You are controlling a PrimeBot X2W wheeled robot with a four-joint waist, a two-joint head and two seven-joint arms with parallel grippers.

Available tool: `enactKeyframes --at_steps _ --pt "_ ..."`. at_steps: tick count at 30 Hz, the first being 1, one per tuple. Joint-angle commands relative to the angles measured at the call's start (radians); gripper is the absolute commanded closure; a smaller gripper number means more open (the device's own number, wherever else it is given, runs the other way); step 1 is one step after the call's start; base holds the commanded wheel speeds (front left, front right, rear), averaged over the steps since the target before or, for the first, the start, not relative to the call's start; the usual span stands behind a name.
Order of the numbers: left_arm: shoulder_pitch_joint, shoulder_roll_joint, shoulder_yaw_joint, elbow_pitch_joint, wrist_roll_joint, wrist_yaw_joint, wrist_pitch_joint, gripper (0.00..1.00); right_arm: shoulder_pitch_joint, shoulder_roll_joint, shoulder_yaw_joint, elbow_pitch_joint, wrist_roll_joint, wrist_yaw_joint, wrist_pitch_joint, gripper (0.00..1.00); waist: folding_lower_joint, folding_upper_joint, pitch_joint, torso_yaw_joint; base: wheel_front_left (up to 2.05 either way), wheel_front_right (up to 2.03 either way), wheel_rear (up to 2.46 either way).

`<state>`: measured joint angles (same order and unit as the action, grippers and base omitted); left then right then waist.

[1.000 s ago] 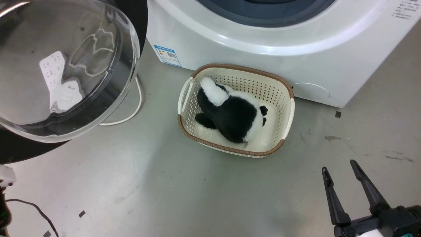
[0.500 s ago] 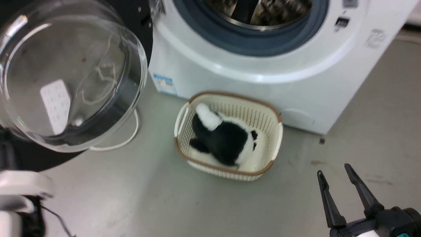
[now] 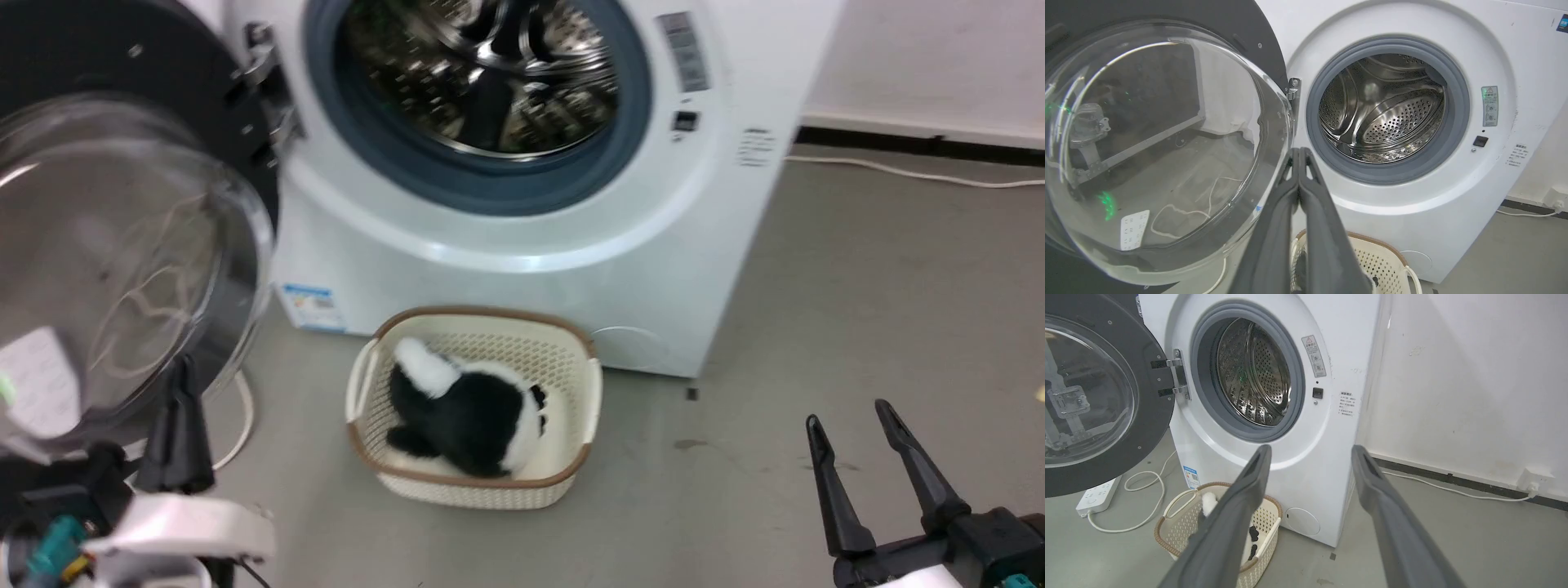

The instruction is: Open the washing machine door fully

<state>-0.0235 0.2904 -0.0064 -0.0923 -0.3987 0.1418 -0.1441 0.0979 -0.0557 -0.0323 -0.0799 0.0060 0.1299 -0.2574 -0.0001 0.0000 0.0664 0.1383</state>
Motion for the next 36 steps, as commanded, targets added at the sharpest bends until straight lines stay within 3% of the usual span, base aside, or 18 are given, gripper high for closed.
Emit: enactKeyframes --at_steps 1,2,10,19,36 --pt "0.032 -0.017 -0.012 -0.005 0.010 0.009 -0.022 0.08 -0.005 0.005 -0.008 -0.003 -0.006 0.001 -0.004 0.00 0.0001 0.0000 -0.039 -0.057 0.00 0.00 0.00" --pt "0.042 -0.024 -0.022 -0.001 0.018 0.013 -0.032 0.00 -0.002 0.005 -0.010 -0.001 -0.002 0.001 -0.004 0.00 0.0001 0.0000 -0.046 -0.068 0.00 0.00 0.00" --pt "0.117 -0.090 -0.097 0.048 0.061 0.031 -0.082 0.00 0.021 0.005 -0.009 0.014 0.023 0.001 -0.004 0.00 0.0001 0.0000 -0.084 -0.128 0.00 0.00 0.00" --pt "0.143 -0.130 -0.162 0.104 0.091 0.024 -0.103 0.00 0.039 0.005 -0.001 0.031 0.046 0.001 -0.004 0.00 0.0001 0.0000 -0.089 -0.136 0.00 0.00 0.00" --pt "0.119 -0.131 -0.192 0.166 0.096 0.022 -0.102 0.00 0.044 0.005 0.010 0.051 0.056 0.001 -0.004 0.00 0.0001 0.0000 -0.085 -0.131 0.00 0.00 0.00"
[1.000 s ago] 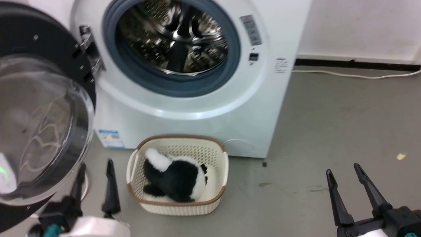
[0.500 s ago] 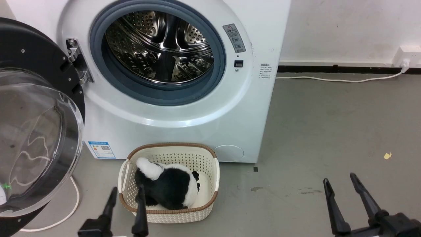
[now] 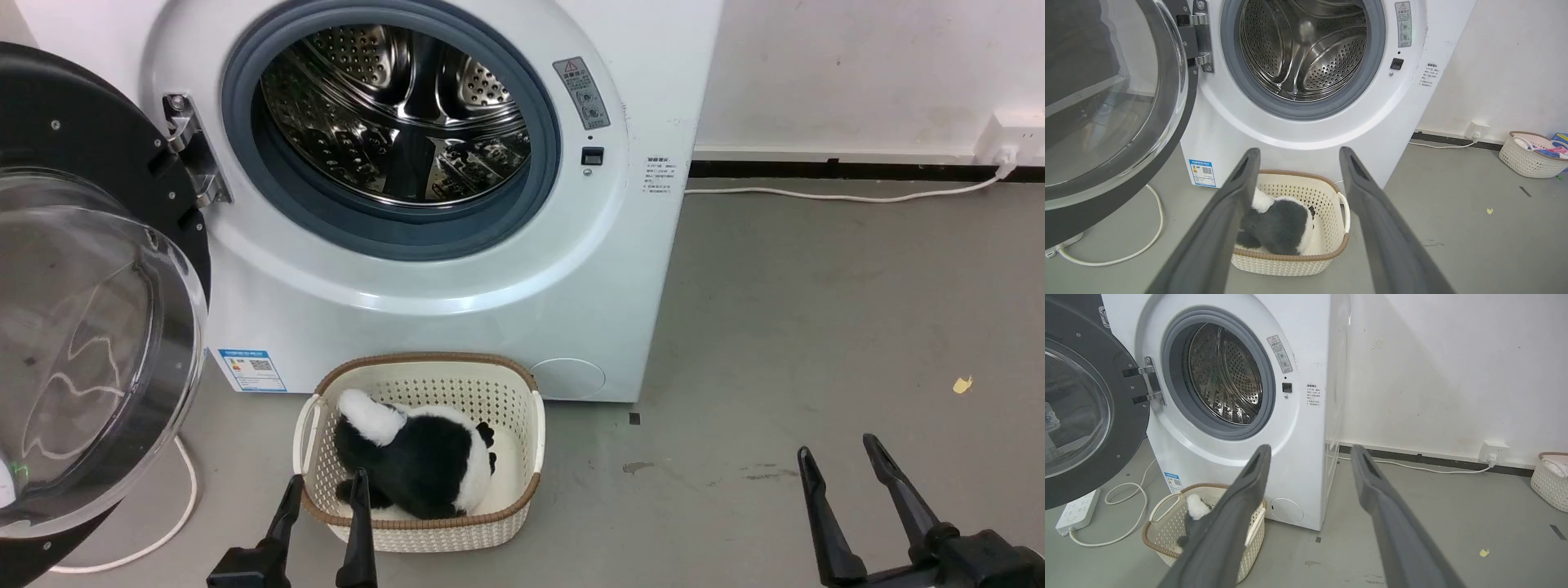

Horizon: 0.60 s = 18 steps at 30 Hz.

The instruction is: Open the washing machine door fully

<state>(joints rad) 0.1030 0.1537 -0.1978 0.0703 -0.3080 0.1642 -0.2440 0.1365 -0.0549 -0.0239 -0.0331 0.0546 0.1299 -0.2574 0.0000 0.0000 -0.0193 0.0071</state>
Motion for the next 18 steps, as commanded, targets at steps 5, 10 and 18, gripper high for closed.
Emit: enactKeyframes --at_steps 5,10,18 --pt "-0.011 0.008 -0.004 0.005 0.003 0.001 -0.001 0.00 0.006 0.005 0.003 0.005 0.011 0.001 -0.004 0.00 0.0000 0.0000 0.002 0.001 0.00 0.00 0.00" --pt "-0.002 0.005 -0.008 0.001 -0.001 0.000 0.007 1.00 -0.001 0.000 0.002 0.000 0.008 0.000 0.001 1.00 0.0000 0.0000 0.004 0.001 0.00 0.00 0.00" --pt "-0.006 0.000 0.000 -0.002 0.011 -0.007 0.016 1.00 -0.006 0.000 0.002 0.002 0.006 0.000 0.012 1.00 0.0001 0.0000 0.004 0.001 0.00 0.00 0.00"
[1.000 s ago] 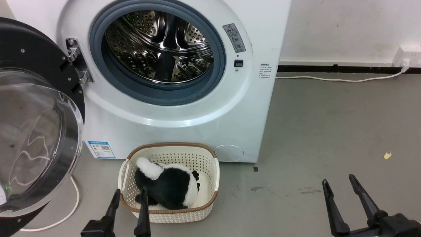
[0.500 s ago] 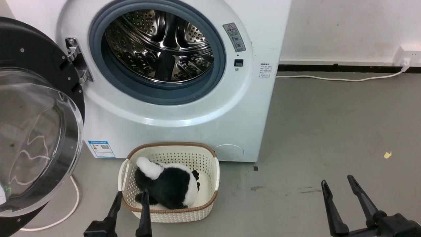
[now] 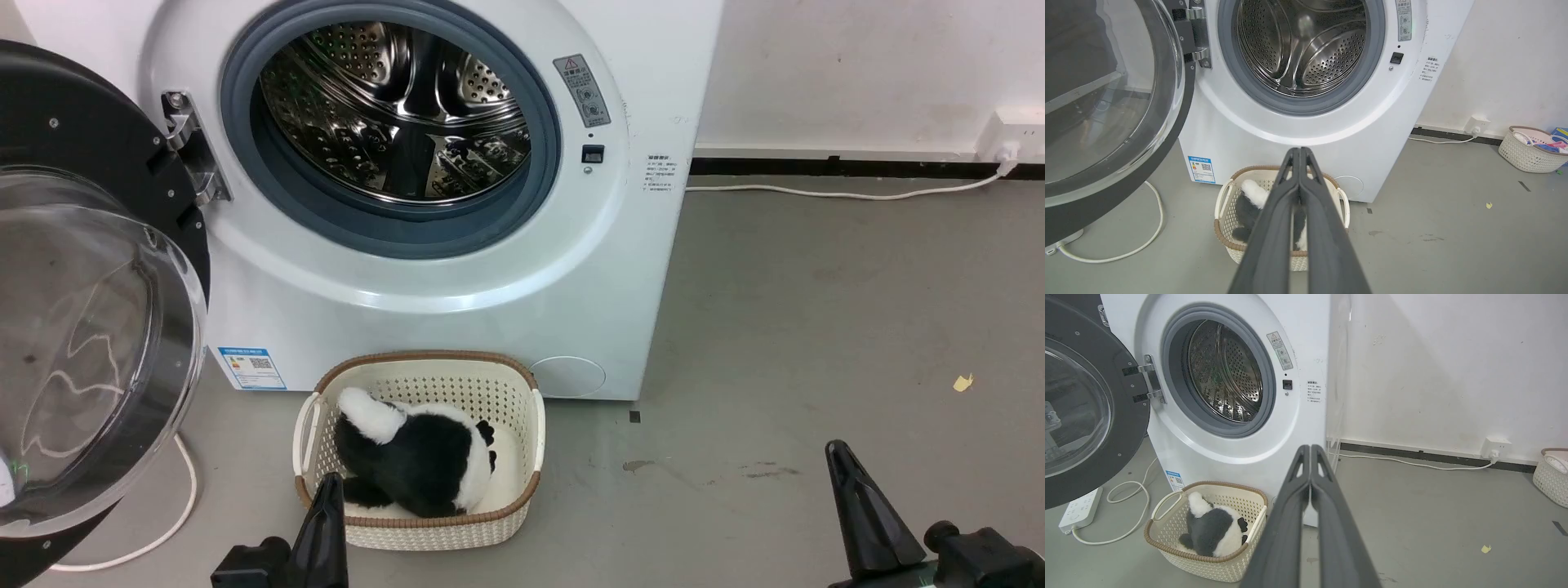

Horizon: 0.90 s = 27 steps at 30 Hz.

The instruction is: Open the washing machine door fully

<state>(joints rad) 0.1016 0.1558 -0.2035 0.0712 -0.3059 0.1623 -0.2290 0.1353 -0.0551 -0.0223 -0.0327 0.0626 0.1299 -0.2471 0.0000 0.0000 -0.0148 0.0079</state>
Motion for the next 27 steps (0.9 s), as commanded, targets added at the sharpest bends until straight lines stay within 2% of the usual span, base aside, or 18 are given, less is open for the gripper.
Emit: enactKeyframes --at_steps 1,27 --pt "-0.005 -0.003 0.007 -0.003 0.012 -0.006 0.003 1.00 -0.006 0.000 0.001 0.002 -0.003 0.000 0.003 1.00 0.0000 0.0000 0.000 0.000 0.00 0.00 0.00" --pt "-0.026 -0.025 0.050 -0.018 0.076 -0.041 0.053 1.00 -0.034 0.001 0.005 0.008 -0.016 0.000 0.057 1.00 0.0000 0.0000 0.003 -0.002 0.00 0.00 0.00"
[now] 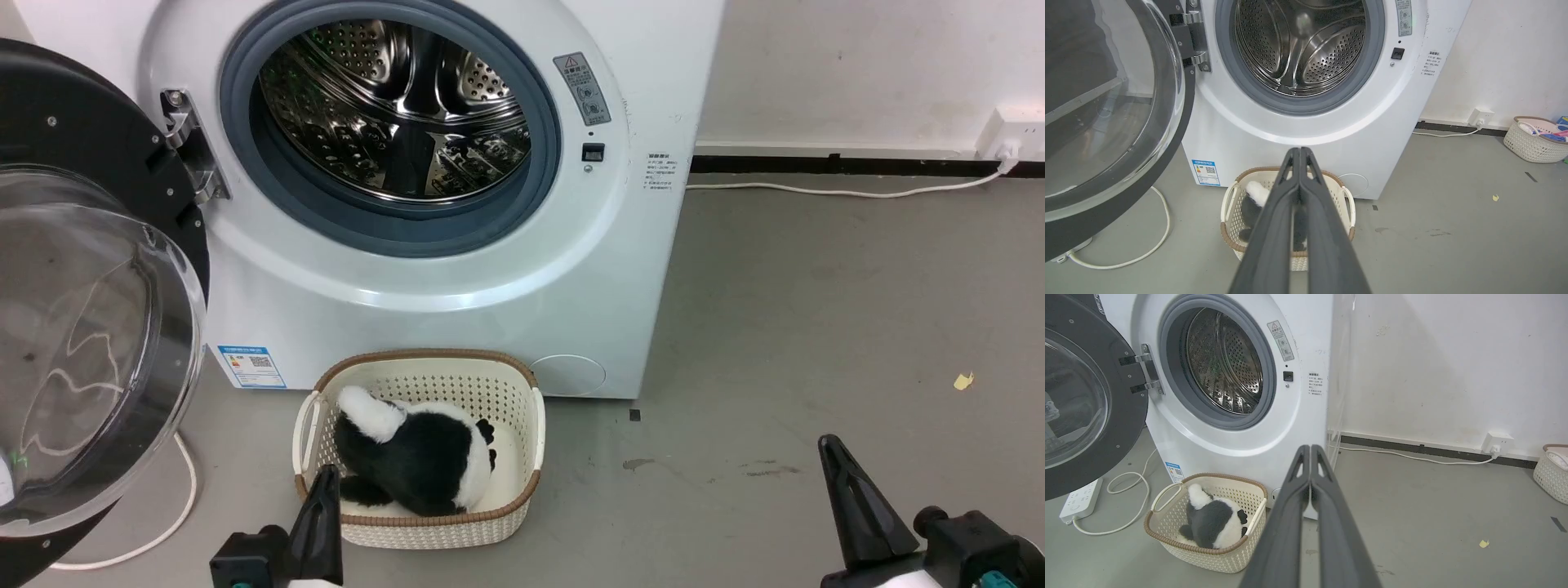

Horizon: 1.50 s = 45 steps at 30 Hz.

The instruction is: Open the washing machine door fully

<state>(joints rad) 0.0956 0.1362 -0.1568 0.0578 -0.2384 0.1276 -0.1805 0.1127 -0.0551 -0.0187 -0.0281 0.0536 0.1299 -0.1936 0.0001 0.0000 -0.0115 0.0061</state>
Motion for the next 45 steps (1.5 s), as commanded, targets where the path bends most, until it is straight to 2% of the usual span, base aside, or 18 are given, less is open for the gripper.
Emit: enactKeyframes --at_steps 1,45 --pt "-0.021 -0.007 0.005 -0.005 0.011 -0.007 0.006 1.00 -0.013 0.001 0.002 0.004 -0.008 0.000 0.005 1.00 -0.0001 0.0000 0.000 0.000 0.00 0.00 0.00" --pt "-0.057 -0.045 0.078 -0.030 0.120 -0.065 0.090 1.00 -0.061 0.003 0.010 0.016 -0.030 0.000 0.095 1.00 -0.0001 0.0000 0.006 -0.003 0.00 0.00 0.00"
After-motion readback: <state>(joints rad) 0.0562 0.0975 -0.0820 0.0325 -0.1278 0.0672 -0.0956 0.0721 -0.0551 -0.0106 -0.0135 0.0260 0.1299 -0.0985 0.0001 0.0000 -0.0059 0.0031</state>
